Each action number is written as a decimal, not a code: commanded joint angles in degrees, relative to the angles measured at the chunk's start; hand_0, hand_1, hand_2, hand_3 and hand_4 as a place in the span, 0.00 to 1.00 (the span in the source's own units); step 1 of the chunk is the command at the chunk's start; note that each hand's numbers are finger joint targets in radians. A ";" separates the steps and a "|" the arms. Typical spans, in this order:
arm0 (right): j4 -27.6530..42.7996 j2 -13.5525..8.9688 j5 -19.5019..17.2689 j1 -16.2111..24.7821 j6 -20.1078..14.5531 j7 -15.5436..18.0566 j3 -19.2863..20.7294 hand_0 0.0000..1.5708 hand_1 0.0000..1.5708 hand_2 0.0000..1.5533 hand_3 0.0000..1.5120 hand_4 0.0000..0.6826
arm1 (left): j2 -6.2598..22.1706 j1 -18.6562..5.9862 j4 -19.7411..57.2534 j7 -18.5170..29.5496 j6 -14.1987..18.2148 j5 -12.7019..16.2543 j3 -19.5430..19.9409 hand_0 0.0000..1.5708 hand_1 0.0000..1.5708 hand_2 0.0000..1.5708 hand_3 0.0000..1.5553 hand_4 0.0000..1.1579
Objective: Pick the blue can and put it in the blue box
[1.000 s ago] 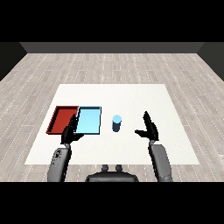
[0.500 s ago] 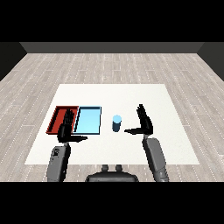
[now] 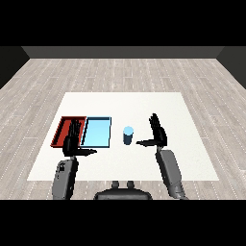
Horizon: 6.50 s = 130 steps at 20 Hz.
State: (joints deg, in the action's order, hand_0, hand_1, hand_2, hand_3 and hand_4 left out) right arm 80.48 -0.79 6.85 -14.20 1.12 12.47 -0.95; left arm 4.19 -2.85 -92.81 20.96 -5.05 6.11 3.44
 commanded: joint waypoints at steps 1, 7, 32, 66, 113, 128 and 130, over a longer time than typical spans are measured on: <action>6.07 -1.14 0.83 3.35 1.90 -4.01 -0.97 0.00 0.00 0.00 0.00 0.00 | 0.63 0.75 2.67 3.86 -1.10 -0.64 1.08 0.00 0.00 0.00 0.00 0.00; -1.57 0.76 2.10 -2.78 0.00 -1.64 -0.17 0.00 0.00 0.00 0.00 0.00 | 2.06 1.68 0.95 2.81 -3.36 2.82 3.58 0.00 0.00 0.00 0.00 0.00; -24.46 0.79 20.99 -5.81 -10.55 17.07 -17.23 0.00 0.00 0.00 0.00 0.00 | 1.49 2.46 -3.79 -1.40 -2.57 3.19 3.56 0.00 0.00 0.00 0.00 0.00; -48.61 0.79 40.20 -26.40 -27.66 24.15 -28.19 0.98 0.98 0.96 0.96 0.96 | -0.08 -0.14 2.99 2.58 -2.55 1.46 3.08 0.00 0.00 0.00 0.00 0.00; -2.81 -11.43 3.52 -13.41 -30.71 -4.91 -25.03 0.94 0.94 0.94 0.92 0.90 | -4.19 -5.87 10.71 -8.33 7.69 1.39 -20.77 0.00 0.00 0.00 0.00 0.00; -0.76 -4.45 -6.39 -12.66 -23.51 -8.42 -18.72 0.94 0.94 0.94 0.92 0.89 | -4.19 -11.32 18.00 -6.99 17.65 7.87 -29.54 0.00 0.00 0.00 0.00 0.00; 5.11 -3.93 -6.99 -10.05 -24.15 -11.22 -20.28 0.95 0.95 0.94 0.92 0.90 | -3.42 -11.20 16.19 -9.26 13.93 7.43 -25.01 0.00 0.00 0.00 0.00 0.00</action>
State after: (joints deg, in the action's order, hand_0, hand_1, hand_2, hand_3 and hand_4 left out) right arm 81.75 -6.27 1.24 -26.51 -24.41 2.75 -21.78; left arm 0.17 -15.64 -73.34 14.43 10.45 13.82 -23.15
